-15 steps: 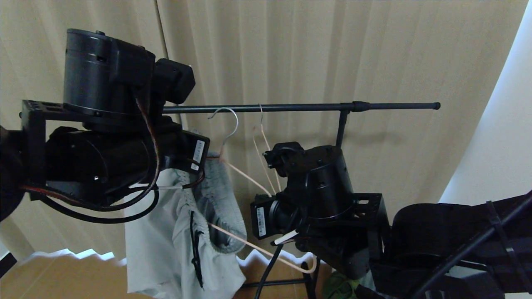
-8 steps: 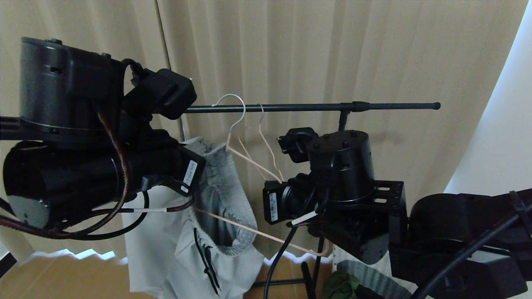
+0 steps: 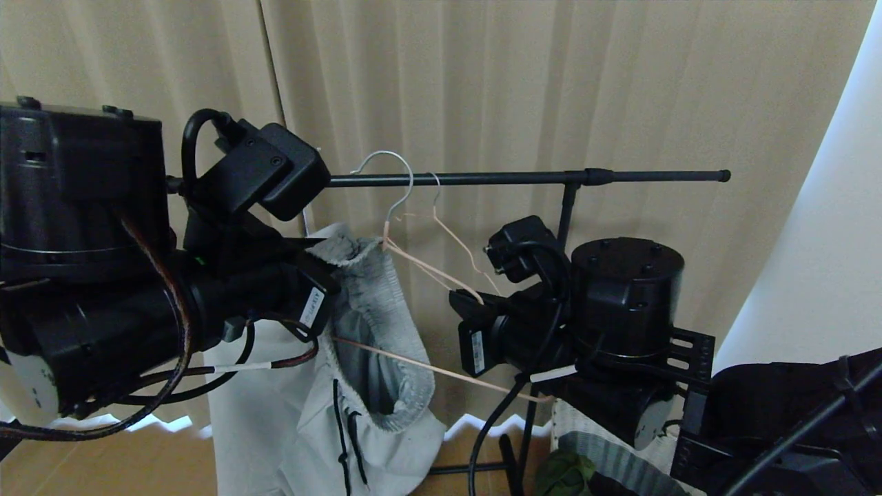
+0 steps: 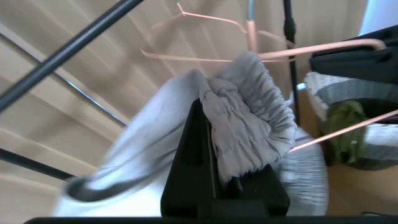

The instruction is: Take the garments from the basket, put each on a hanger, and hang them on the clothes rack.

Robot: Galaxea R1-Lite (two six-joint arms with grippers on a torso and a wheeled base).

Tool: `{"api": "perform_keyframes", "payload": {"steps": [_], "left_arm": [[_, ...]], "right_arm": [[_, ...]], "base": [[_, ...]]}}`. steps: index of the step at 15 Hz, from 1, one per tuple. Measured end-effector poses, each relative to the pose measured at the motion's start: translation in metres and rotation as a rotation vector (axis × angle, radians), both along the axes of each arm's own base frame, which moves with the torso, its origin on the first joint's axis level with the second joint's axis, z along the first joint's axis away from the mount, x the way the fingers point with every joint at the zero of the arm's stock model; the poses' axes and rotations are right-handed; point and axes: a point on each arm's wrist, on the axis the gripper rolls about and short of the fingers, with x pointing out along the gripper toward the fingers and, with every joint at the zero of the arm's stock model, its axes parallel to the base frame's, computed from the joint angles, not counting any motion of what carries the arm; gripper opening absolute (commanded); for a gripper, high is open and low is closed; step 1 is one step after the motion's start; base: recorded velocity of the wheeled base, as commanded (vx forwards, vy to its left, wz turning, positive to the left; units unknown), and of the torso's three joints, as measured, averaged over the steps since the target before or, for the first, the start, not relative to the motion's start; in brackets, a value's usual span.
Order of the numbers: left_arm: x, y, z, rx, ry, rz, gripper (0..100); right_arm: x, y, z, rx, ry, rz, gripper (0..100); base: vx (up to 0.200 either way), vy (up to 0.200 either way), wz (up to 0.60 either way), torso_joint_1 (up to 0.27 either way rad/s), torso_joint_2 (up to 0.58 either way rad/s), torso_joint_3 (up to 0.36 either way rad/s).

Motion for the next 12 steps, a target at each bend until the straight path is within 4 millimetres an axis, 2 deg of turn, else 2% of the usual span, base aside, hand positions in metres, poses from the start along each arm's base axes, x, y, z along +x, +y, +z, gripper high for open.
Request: {"api": "perform_keyframes", "payload": {"steps": [1, 2, 12], "left_arm": [[0.0001, -0.0004, -0.0012, -0.001, 0.000, -0.006, 0], [0.0001, -0.0007, -0.0022, -0.001, 0.004, -0.013, 100], [-0.0045, 0.0002, -0.0079, 0.003, 0.023, -0.055, 100]], "right_arm": [[-0.0004, -0.0004, -0.0003, -0.001, 0.001, 0.000, 0], [-0.0004, -0.0007, -0.0003, 0.000, 0.001, -0.001, 0], [0.0012, -0.0023, 0.0037, 0.014, -0.008, -0.007, 0]], "base": [[0.000, 0.000, 0.00, 0.000, 0.00, 0.000], [0.000, 0.000, 0.00, 0.000, 0.00, 0.000], [0.000, 0.000, 0.00, 0.000, 0.00, 0.000]]}}
